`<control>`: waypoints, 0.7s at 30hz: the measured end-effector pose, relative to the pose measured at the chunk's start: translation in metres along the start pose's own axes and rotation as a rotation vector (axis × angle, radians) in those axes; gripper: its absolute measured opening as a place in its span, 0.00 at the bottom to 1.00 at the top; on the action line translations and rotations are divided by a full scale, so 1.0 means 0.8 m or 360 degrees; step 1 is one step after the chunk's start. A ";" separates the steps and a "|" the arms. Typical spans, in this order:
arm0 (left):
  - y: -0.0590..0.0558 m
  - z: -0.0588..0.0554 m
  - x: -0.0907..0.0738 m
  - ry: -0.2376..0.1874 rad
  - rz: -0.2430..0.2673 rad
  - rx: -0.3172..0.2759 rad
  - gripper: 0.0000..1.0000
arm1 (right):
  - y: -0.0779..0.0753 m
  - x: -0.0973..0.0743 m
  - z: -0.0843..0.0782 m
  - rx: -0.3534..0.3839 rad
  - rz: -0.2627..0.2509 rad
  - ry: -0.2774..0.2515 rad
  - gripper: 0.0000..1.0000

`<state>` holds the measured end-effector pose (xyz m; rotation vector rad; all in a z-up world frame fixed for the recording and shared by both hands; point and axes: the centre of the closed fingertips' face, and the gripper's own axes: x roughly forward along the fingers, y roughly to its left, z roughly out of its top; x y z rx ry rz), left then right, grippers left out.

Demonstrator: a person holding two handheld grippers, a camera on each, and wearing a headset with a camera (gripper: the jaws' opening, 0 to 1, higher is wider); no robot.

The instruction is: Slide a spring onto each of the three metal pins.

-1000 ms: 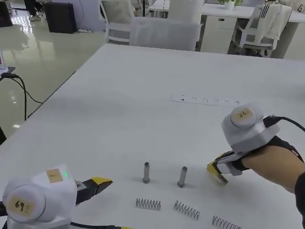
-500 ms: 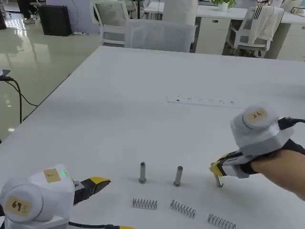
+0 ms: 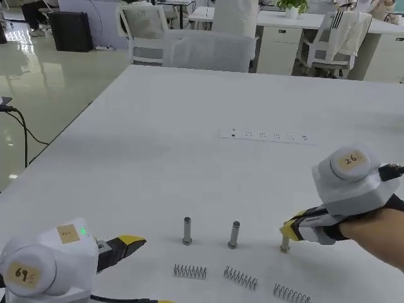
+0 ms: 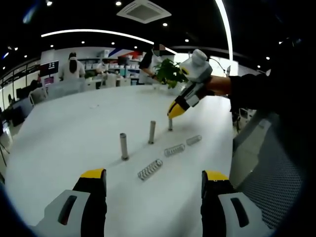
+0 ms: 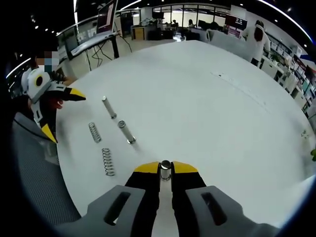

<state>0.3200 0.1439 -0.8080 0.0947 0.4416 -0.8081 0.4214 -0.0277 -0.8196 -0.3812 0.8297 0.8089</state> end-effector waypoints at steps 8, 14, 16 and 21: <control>0.000 0.001 -0.001 0.0002 0.0004 0.0005 0.75 | 0.001 0.000 -0.001 0.0018 0.0019 -0.0032 0.05; -0.001 0.001 -0.003 0.0003 0.0006 0.0005 0.75 | 0.005 -0.002 -0.002 -0.0067 0.0034 -0.0055 0.05; -0.001 0.001 -0.003 0.0004 0.0005 0.0006 0.75 | 0.005 -0.002 -0.002 -0.0093 0.0038 -0.0058 0.05; -0.003 0.002 -0.004 0.0005 0.0005 0.0010 0.75 | 0.003 -0.004 -0.005 -0.0077 0.0042 -0.0065 0.05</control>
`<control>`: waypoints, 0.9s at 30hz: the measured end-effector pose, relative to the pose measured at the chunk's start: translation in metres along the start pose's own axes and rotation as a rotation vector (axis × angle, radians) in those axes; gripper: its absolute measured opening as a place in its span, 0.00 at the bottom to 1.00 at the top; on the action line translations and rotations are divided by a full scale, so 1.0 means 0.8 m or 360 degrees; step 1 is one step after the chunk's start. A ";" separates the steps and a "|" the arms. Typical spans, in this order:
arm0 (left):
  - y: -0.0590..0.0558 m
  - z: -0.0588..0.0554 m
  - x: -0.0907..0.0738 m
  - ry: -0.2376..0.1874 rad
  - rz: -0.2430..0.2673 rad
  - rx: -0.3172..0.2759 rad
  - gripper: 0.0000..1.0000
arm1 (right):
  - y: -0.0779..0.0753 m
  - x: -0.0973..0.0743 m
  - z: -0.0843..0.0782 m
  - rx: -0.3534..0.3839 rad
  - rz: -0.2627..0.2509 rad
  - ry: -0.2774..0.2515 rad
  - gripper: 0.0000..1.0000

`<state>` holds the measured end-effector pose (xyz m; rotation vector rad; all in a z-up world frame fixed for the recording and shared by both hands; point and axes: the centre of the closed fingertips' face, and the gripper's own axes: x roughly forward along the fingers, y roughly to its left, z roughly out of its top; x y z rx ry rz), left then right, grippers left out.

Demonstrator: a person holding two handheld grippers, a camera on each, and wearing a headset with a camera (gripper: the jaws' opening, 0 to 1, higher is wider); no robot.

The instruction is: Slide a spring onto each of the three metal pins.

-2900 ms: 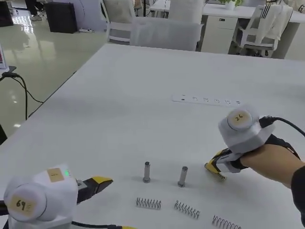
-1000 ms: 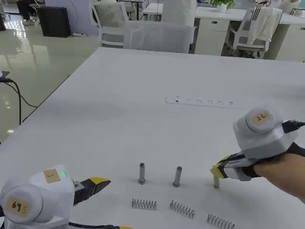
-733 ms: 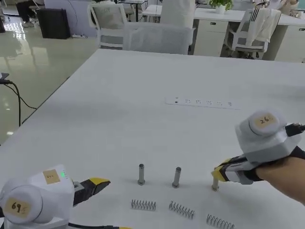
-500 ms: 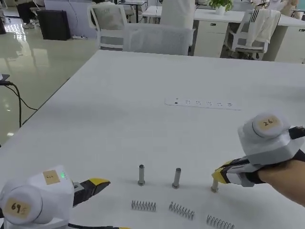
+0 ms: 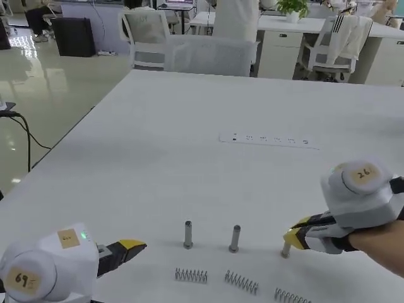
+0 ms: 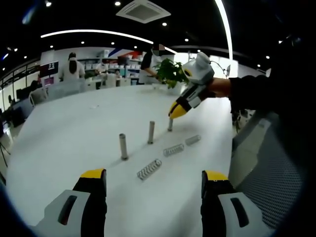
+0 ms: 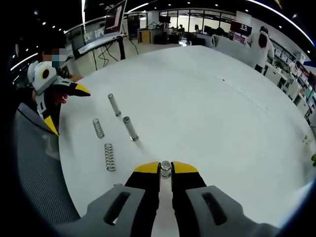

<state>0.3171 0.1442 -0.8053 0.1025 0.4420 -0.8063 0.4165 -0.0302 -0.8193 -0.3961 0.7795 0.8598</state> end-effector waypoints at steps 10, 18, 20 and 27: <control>-0.002 0.001 0.000 -0.0002 -0.0005 0.0005 0.75 | 0.000 -0.001 -0.001 -0.0005 -0.0004 -0.0001 0.05; -0.001 0.001 -0.001 -0.0006 0.0001 0.0001 0.75 | 0.000 -0.001 0.000 -0.0014 -0.0008 -0.0009 0.08; -0.001 0.002 -0.001 -0.0008 0.0001 0.0001 0.75 | -0.001 -0.001 -0.002 -0.0017 -0.0008 -0.0002 0.10; -0.001 0.001 0.000 -0.0011 0.0002 -0.0006 0.75 | -0.003 -0.008 -0.004 -0.0011 -0.0016 -0.0018 0.18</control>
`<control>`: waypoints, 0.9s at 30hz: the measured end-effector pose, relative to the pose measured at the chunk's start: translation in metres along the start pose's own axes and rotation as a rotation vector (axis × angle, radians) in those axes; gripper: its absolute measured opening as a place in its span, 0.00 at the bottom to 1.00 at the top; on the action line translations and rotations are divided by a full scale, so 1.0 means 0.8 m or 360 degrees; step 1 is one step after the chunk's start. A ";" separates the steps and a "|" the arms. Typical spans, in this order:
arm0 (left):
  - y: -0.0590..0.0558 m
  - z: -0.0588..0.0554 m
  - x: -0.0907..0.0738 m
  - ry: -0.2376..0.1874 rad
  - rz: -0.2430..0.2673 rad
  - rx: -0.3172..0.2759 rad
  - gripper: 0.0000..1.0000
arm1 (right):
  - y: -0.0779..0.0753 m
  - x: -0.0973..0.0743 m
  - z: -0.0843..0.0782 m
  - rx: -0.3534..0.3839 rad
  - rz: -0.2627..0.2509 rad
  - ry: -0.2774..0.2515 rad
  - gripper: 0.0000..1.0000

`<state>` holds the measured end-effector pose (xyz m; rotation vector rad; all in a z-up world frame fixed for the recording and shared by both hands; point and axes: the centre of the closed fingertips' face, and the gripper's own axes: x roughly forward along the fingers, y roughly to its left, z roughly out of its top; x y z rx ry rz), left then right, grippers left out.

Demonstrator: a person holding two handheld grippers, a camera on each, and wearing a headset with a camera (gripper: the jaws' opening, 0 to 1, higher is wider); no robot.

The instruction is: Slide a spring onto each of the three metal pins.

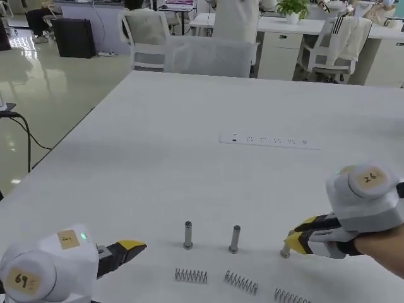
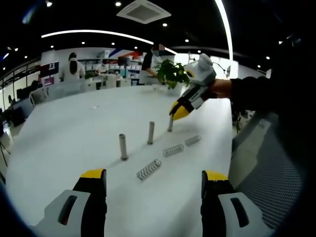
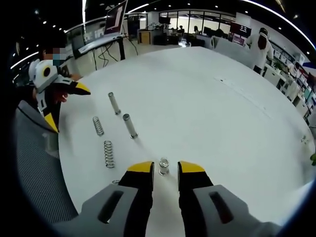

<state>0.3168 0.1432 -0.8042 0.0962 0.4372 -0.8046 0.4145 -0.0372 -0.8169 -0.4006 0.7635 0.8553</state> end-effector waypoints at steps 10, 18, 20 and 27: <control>0.000 0.002 0.000 -0.0014 -0.0003 -0.0001 0.75 | 0.007 -0.020 -0.008 0.0001 0.0017 -0.0014 0.20; -0.001 0.001 0.003 -0.0022 -0.0014 -0.0005 0.74 | 0.035 -0.030 -0.028 -0.0043 0.0119 0.0035 0.20; -0.002 0.002 0.003 -0.0024 -0.0016 -0.0004 0.74 | 0.043 -0.030 -0.034 -0.0059 0.0149 0.0049 0.20; -0.001 0.002 0.003 -0.0029 -0.0022 -0.0001 0.74 | 0.069 -0.030 -0.053 -0.0108 0.0262 0.0114 0.20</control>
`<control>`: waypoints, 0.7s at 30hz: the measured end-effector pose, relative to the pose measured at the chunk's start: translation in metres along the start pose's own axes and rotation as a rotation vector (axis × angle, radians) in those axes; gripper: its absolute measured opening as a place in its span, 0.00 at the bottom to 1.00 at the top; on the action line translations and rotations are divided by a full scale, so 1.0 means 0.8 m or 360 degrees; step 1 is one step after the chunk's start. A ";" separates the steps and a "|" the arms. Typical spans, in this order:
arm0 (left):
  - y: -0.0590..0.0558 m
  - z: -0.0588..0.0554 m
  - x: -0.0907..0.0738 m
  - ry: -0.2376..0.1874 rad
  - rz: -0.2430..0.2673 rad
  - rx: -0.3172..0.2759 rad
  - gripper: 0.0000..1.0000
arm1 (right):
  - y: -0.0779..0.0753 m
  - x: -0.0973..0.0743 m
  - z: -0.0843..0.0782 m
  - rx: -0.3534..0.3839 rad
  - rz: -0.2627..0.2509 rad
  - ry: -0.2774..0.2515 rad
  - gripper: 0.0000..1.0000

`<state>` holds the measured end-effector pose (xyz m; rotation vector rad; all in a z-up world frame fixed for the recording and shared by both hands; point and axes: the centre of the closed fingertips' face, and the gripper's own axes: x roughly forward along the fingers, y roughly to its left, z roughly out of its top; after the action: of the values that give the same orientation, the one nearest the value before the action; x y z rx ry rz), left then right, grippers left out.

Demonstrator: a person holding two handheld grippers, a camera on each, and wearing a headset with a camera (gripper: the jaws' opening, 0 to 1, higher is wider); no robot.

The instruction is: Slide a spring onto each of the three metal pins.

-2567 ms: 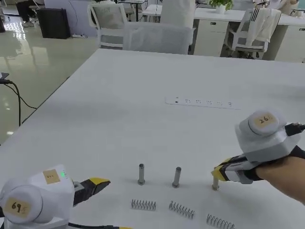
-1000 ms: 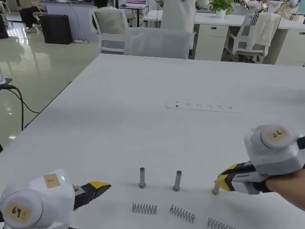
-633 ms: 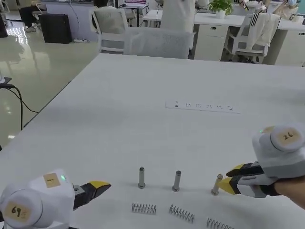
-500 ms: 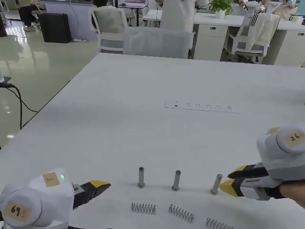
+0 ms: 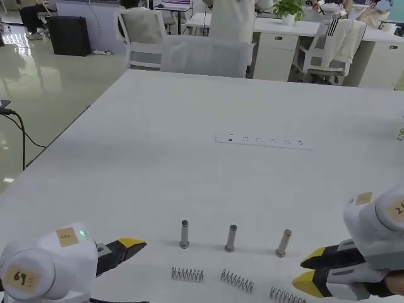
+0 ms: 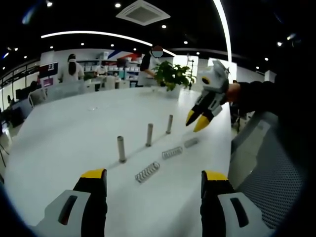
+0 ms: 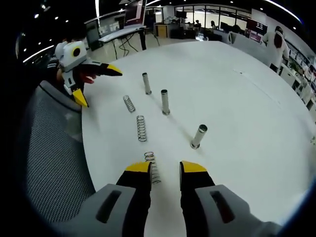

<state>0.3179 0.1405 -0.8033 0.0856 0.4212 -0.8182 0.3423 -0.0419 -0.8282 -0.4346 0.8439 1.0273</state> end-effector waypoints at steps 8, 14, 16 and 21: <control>-0.002 0.001 0.001 0.0001 -0.0009 0.0007 0.74 | 0.018 0.009 -0.016 -0.0060 0.0078 0.0089 0.18; -0.001 0.000 -0.001 0.0004 -0.0006 0.0006 0.74 | 0.020 0.015 -0.025 -0.0096 0.0085 0.0143 0.17; -0.001 -0.001 -0.001 0.0007 -0.0005 0.0007 0.73 | 0.020 0.017 -0.029 -0.0112 0.0088 0.0161 0.17; -0.003 -0.001 0.000 0.0012 -0.0010 0.0008 0.73 | 0.021 0.020 -0.036 -0.0134 0.0093 0.0191 0.16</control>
<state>0.3161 0.1395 -0.8038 0.0923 0.4270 -0.8255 0.3204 -0.0441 -0.8577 -0.5499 0.9274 1.1022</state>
